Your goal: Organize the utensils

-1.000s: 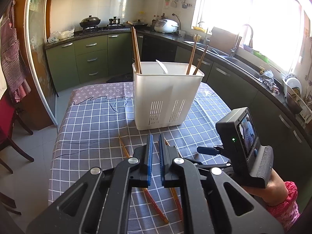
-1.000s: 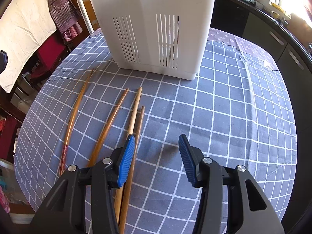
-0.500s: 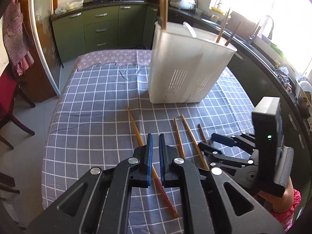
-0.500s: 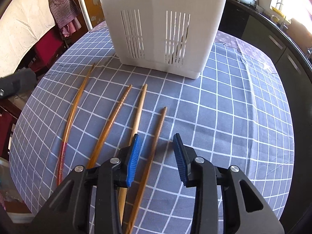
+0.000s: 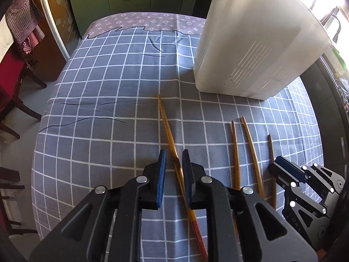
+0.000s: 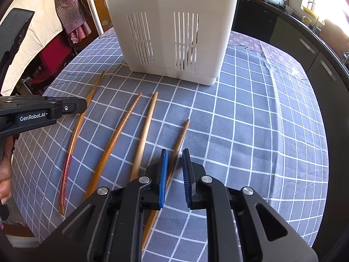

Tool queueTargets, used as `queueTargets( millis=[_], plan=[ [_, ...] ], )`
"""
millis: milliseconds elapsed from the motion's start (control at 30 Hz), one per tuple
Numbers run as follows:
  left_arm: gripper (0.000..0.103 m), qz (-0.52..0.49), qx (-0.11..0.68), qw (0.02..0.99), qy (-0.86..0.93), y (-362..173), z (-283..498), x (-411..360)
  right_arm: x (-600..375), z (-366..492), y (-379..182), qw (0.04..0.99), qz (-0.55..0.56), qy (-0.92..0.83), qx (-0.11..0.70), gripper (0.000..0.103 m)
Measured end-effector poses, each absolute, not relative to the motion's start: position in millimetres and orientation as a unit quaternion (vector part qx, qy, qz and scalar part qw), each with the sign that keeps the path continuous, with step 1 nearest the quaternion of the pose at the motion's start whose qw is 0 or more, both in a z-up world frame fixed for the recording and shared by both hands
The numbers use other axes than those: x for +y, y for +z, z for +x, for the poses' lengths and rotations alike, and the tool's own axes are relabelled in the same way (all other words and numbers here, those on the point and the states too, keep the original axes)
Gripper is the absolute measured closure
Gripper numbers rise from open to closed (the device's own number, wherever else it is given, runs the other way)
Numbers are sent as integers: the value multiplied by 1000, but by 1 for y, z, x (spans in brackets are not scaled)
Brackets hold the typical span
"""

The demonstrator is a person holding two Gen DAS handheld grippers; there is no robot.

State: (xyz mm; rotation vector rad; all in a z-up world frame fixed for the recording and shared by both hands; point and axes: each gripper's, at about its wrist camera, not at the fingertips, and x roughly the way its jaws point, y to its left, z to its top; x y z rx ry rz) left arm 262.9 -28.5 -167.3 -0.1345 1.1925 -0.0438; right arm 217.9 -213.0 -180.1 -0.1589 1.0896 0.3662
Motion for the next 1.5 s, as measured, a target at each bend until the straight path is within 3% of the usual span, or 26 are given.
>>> queueTargets(
  millis=[300, 367, 733, 1133, 1500],
  plan=[
    [84, -34, 568, 823, -5, -171, 273, -43, -210, 216, -181, 839, -83, 172, 510, 90],
    [94, -26, 567, 823, -5, -172, 278, -45, -209, 216, -181, 839, -82, 171, 510, 90],
    [97, -29, 542, 840, -28, -152, 269, -50, -223, 224, -175, 840, -35, 176, 512, 97],
    [97, -36, 444, 893, -64, -83, 238, -45, -240, 208, -69, 899, 11, 195, 392, 97],
    [97, -19, 397, 913, -89, -56, 231, -57, -243, 203, -35, 913, 17, 197, 356, 97]
  ],
)
